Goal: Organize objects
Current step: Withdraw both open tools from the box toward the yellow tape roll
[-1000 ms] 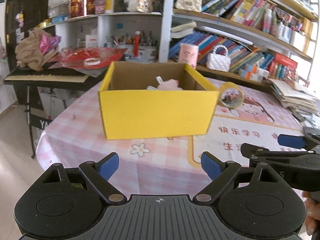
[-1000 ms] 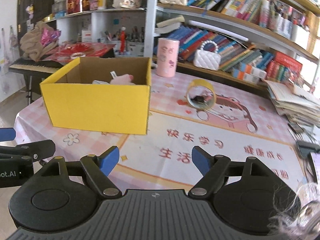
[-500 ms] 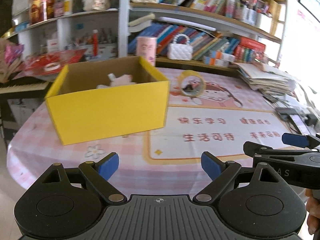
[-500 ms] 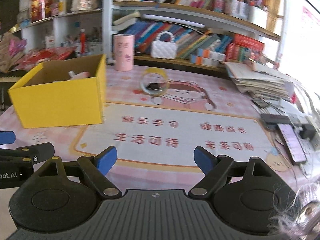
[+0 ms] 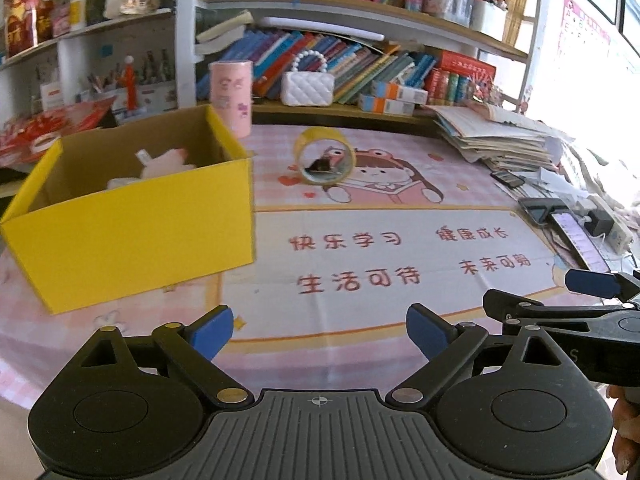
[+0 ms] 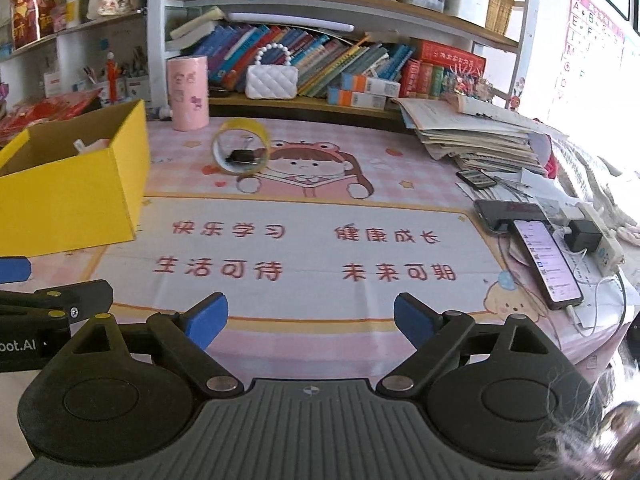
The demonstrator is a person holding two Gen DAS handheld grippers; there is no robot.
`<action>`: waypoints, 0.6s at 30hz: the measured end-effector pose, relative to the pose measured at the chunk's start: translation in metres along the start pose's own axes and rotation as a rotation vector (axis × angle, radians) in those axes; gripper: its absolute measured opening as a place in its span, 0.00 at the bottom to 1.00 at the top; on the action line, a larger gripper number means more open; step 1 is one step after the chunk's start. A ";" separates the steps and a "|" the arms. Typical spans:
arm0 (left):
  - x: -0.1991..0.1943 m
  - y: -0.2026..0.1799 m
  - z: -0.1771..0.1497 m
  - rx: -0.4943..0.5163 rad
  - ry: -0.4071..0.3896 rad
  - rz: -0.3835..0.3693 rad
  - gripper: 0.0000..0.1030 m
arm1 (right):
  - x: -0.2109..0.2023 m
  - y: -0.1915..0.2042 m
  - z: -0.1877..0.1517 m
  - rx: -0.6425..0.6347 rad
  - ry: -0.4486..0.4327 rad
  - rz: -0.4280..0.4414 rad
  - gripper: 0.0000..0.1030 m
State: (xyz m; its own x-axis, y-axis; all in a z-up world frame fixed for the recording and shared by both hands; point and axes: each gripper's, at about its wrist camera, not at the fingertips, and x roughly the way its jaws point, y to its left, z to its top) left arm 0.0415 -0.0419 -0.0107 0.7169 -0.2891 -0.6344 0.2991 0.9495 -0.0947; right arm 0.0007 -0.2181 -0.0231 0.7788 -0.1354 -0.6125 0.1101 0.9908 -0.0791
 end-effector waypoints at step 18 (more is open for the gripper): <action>0.066 -0.035 0.044 -0.028 0.016 0.059 0.92 | 0.078 -0.046 0.048 -0.035 0.027 0.058 0.87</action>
State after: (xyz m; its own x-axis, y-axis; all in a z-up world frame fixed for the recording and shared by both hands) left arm 0.1062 -0.0994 -0.0158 0.7224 -0.2309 -0.6518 0.2391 0.9679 -0.0778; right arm 0.0860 -0.2748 -0.0290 0.7664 -0.0777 -0.6376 0.0431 0.9966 -0.0696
